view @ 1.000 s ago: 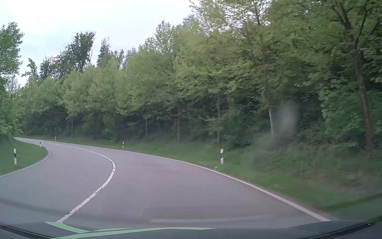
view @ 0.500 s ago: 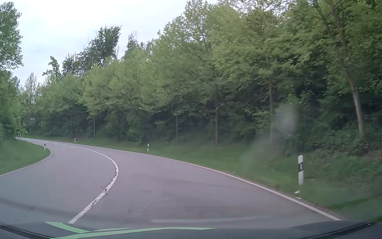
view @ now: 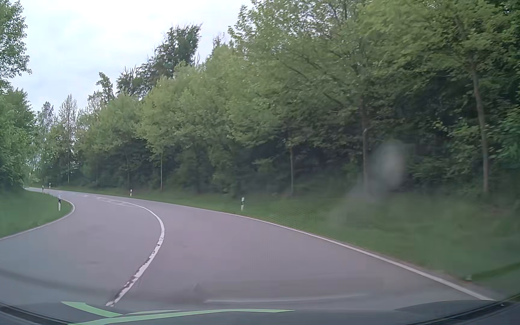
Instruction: Follow the waypoints while adhering to traffic rules and regulations
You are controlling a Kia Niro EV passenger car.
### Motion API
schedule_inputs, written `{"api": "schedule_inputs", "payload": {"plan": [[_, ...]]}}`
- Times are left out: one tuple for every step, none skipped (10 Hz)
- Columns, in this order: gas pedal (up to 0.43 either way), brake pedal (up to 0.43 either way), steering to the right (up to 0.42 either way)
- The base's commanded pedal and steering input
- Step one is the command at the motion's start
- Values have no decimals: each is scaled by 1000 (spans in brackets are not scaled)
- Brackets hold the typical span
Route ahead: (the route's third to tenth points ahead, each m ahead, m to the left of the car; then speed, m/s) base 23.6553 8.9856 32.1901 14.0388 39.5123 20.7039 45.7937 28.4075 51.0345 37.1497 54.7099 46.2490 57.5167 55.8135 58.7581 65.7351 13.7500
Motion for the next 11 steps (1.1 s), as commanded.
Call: {"api": "schedule_inputs", "payload": {"plan": [[197, 0, -97], [197, 0, -96], [189, 0, -95], [189, 0, -94], [189, 0, -93], [189, 0, -92], [189, 0, -90], [189, 0, -87], [169, 0, -84], [169, 0, -81], [150, 0, -82]]}}
